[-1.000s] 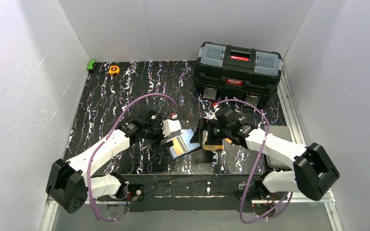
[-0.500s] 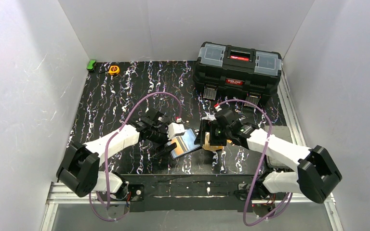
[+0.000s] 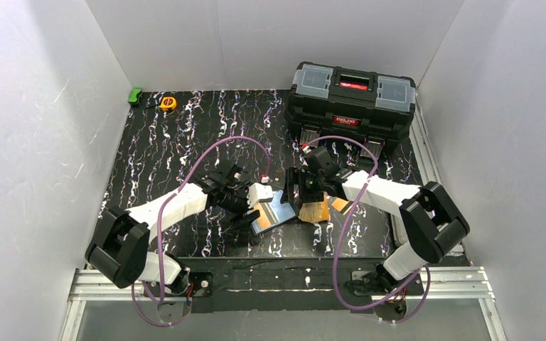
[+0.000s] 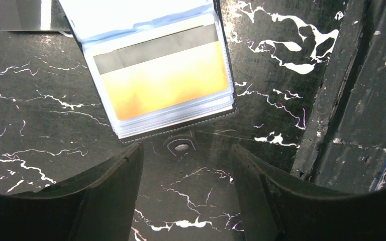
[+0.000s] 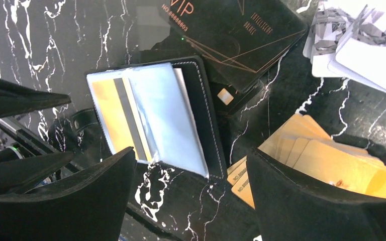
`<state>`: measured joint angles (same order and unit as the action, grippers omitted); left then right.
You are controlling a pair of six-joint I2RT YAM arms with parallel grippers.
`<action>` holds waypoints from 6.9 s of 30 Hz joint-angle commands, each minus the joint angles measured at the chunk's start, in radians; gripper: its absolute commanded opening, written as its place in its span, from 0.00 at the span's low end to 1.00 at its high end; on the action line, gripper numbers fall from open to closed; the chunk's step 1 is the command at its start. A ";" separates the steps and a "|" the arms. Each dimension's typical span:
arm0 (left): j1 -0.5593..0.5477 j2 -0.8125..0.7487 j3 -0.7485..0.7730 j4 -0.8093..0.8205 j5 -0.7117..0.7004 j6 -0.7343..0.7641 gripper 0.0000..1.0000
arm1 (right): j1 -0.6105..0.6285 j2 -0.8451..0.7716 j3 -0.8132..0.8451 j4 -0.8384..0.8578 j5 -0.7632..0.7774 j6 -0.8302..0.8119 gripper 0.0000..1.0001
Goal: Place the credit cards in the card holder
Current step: Close the card holder at the center of the board.
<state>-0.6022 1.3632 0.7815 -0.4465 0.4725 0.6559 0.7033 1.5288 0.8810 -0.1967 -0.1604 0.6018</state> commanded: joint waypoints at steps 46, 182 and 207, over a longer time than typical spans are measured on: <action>0.004 -0.039 -0.031 -0.042 0.116 0.072 0.03 | -0.007 0.111 -0.096 0.338 -0.199 0.069 0.55; 0.145 0.060 -0.061 -0.037 -0.005 -0.038 0.26 | 0.243 0.200 0.082 -0.027 -0.388 0.070 0.74; 0.123 0.005 -0.070 -0.209 0.168 0.087 0.26 | 0.150 0.330 0.347 -0.196 -0.339 -0.004 0.62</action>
<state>-0.4709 1.4033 0.7002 -0.5625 0.5621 0.6888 0.8566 1.8496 1.1561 -0.3054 -0.5327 0.6563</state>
